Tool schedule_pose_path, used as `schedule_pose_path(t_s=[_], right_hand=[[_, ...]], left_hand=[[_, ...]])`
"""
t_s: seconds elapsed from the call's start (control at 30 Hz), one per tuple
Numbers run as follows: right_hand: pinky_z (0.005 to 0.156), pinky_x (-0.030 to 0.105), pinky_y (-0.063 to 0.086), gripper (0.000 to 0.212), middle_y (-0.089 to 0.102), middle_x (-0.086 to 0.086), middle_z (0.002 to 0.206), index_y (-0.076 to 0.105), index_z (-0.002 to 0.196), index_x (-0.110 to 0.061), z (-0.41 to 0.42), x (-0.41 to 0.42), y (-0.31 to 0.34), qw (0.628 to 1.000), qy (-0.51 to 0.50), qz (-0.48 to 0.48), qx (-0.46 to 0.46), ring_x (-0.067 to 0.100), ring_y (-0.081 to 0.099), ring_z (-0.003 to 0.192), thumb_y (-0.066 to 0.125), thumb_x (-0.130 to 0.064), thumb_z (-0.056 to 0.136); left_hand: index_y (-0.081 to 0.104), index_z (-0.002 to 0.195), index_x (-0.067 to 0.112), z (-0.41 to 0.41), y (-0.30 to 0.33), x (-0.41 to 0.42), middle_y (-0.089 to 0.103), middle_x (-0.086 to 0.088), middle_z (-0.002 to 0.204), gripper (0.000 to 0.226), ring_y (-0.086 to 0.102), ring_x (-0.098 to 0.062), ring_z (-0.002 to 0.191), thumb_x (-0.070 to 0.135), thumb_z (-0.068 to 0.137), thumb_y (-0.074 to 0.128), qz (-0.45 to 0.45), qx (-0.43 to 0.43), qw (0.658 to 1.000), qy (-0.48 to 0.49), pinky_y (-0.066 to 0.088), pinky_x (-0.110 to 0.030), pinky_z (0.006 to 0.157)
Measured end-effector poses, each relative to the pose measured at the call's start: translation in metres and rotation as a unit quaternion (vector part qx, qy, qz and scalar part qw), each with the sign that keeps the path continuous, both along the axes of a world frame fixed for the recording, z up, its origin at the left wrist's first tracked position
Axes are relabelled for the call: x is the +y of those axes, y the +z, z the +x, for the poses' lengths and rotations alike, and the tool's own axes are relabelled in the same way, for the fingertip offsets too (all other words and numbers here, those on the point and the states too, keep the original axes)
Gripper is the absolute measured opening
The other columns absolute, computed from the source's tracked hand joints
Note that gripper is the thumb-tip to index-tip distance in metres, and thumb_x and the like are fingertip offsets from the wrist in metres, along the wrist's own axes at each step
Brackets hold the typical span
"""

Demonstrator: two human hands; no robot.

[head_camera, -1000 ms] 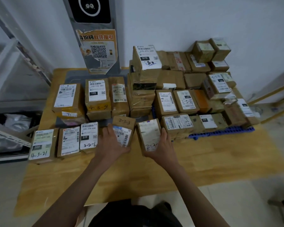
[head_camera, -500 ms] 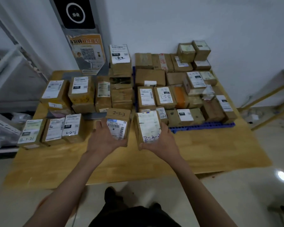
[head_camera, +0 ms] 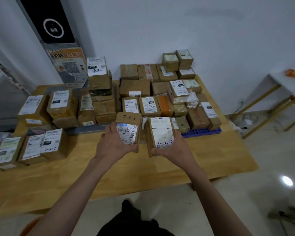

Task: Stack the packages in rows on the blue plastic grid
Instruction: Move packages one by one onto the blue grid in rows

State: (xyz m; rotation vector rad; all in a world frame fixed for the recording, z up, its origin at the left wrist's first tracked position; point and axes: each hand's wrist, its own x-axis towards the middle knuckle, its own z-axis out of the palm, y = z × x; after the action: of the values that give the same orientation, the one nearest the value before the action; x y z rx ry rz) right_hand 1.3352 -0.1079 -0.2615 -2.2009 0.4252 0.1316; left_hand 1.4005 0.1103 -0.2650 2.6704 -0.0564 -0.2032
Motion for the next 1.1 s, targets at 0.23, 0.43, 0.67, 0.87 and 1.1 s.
schedule_pose_path(t_s=[0.23, 0.43, 0.67, 0.87, 1.1], right_hand=[[0.093, 0.044, 0.051, 0.109, 0.049, 0.0, 0.13, 0.032, 0.139, -0.018, 0.037, -0.018, 0.001, 1.0, -0.012, -0.003, 0.003, 0.023, 0.051, 0.117, 0.087, -0.051, 0.051], [0.085, 0.036, 0.05, 0.108, 0.047, 0.0, 0.13, 0.03, 0.139, -0.018, 0.072, -0.035, -0.002, 0.999, -0.032, -0.024, 0.01, 0.02, 0.05, 0.114, 0.086, -0.054, 0.053], [0.091, 0.041, 0.051, 0.11, 0.047, 0.001, 0.134, 0.028, 0.143, -0.017, 0.116, -0.053, 0.005, 0.999, -0.046, -0.018, 0.001, 0.023, 0.05, 0.12, 0.085, -0.056, 0.058], [0.091, 0.046, 0.053, 0.106, 0.052, -0.001, 0.127, 0.032, 0.138, -0.019, 0.168, -0.081, 0.02, 0.999, -0.042, -0.018, -0.008, 0.022, 0.056, 0.113, 0.085, -0.059, 0.055], [0.097, 0.048, 0.051, 0.116, 0.051, 0.004, 0.135, 0.03, 0.142, -0.015, 0.25, -0.133, 0.042, 0.999, -0.022, -0.036, -0.017, 0.025, 0.054, 0.12, 0.083, -0.063, 0.051]], left_hand=[[0.03, 0.137, 0.018, 0.051, 0.006, -0.016, 0.041, -0.004, 0.129, 0.11, 0.047, -0.028, 0.119, 0.07, 0.052, 0.077, 0.003, -0.006, 1.0, -0.017, 0.04, -0.037, 0.082], [0.029, 0.14, 0.017, 0.096, 0.003, -0.029, 0.041, -0.005, 0.13, 0.114, 0.048, -0.029, 0.117, 0.073, 0.052, 0.076, -0.012, 0.009, 1.0, -0.011, 0.045, -0.041, 0.087], [0.03, 0.137, 0.019, 0.135, 0.006, -0.041, 0.041, -0.003, 0.129, 0.113, 0.049, -0.025, 0.115, 0.076, 0.051, 0.075, -0.023, -0.006, 0.999, -0.022, 0.038, -0.033, 0.077], [0.027, 0.141, 0.014, 0.182, 0.016, -0.064, 0.039, -0.007, 0.13, 0.116, 0.049, -0.028, 0.116, 0.073, 0.054, 0.076, -0.005, -0.017, 0.999, -0.028, 0.043, -0.036, 0.08], [0.027, 0.14, 0.014, 0.25, 0.026, -0.111, 0.039, -0.008, 0.134, 0.118, 0.048, -0.03, 0.119, 0.076, 0.052, 0.075, -0.007, -0.03, 0.999, -0.022, 0.044, -0.037, 0.082]])
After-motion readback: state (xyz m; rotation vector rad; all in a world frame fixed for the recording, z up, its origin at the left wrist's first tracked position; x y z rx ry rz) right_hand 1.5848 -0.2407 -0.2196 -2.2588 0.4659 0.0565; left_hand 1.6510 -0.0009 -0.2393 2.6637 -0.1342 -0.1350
